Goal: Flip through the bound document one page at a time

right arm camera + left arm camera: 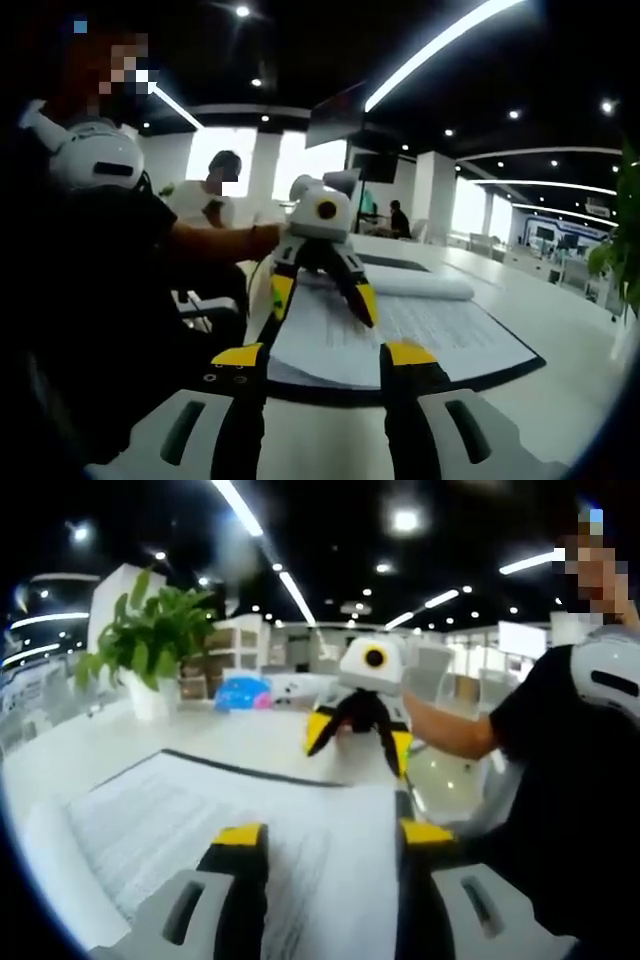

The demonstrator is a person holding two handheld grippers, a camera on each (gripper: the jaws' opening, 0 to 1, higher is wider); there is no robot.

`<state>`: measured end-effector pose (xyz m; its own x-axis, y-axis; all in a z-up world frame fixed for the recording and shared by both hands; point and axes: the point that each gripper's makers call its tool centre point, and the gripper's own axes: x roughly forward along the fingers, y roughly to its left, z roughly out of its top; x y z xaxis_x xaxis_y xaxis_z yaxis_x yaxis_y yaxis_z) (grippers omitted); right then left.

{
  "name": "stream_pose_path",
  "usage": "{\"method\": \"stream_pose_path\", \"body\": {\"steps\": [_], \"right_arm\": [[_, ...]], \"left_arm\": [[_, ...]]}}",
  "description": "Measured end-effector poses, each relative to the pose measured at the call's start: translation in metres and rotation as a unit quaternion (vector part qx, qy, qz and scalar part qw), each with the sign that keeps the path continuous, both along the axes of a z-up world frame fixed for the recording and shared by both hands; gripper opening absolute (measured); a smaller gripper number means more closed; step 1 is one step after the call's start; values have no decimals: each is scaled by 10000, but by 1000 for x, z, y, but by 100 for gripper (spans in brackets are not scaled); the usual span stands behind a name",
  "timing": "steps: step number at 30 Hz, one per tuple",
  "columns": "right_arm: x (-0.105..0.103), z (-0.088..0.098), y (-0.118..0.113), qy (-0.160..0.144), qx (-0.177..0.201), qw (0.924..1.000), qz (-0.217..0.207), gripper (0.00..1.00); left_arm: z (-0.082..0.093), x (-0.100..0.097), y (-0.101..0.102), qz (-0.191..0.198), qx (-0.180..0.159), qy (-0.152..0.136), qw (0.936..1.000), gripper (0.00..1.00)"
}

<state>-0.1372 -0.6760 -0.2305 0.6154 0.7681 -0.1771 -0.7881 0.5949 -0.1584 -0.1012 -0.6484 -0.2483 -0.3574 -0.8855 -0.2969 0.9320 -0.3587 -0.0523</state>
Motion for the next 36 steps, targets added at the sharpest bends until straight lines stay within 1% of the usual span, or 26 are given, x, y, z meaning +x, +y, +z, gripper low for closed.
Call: {"method": "stream_pose_path", "body": {"steps": [6, 11, 16, 18, 22, 28, 36], "right_arm": [[2, -5, 9, 10, -180, 9998, 96, 48], [5, -11, 11, 44, -347, 9993, 111, 43], [9, -14, 9, 41, -470, 9989, 32, 36], [11, -15, 8, 4, -517, 9987, -3, 31], [17, -15, 6, -122, -625, 9979, -102, 25], [19, -16, 8, -265, -720, 9970, -78, 12], [18, -15, 10, -339, -730, 9967, -27, 5]], "left_arm": [[1, 1, 0, 18, -29, 15, 10000, 50], [3, 2, 0, 48, -64, 55, 10000, 50], [3, 3, 1, 52, -62, 62, 9999, 50], [3, 3, 1, 57, -67, 66, 9999, 50], [4, 2, 1, 54, -86, 63, 9999, 51], [4, 1, 2, 66, -118, 25, 9999, 51], [9, -1, 2, 94, -210, -48, 9997, 48]]}}
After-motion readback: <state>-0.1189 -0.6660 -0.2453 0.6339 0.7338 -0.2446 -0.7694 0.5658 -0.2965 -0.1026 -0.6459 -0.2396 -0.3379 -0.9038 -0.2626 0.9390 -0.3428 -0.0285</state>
